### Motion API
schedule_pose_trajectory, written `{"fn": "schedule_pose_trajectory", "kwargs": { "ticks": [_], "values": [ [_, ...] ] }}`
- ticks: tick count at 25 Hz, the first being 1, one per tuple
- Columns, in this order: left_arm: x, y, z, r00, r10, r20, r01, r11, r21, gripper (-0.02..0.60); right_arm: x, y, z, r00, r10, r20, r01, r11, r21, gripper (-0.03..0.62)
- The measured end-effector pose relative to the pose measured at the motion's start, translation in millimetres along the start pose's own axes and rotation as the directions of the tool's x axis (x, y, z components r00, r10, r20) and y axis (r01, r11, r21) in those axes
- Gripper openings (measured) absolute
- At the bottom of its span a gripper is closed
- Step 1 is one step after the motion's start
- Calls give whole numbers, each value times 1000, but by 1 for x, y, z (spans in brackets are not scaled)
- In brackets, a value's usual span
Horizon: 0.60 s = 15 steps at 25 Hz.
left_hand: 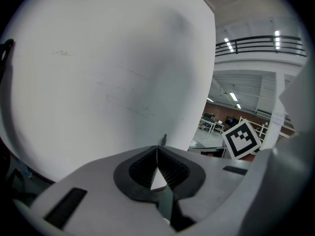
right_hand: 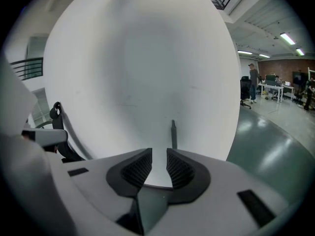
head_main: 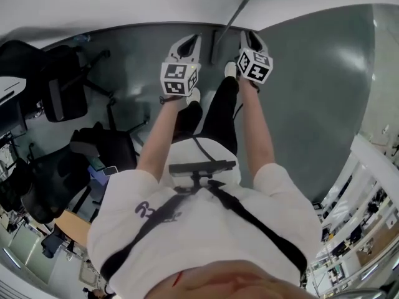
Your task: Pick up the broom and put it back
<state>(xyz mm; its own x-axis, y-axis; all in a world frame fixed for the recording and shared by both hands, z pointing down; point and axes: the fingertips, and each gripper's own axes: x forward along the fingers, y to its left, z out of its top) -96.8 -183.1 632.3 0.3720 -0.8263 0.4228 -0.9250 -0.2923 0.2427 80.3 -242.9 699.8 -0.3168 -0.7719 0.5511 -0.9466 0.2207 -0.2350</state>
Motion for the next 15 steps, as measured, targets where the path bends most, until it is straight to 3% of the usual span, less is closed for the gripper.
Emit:
{"fn": "schedule_pose_trajectory", "kwargs": {
  "ticks": [5, 15],
  "values": [
    [-44, -7, 13, 999, 1, 48, 0, 1000, -27, 12, -58, 41, 25, 995, 55, 82, -52, 998, -41, 95],
    [-113, -36, 73, 982, -57, 180, 46, 997, 60, 12, -169, 105, 85, 957, 120, 263, -94, 990, -110, 94]
  ]
}}
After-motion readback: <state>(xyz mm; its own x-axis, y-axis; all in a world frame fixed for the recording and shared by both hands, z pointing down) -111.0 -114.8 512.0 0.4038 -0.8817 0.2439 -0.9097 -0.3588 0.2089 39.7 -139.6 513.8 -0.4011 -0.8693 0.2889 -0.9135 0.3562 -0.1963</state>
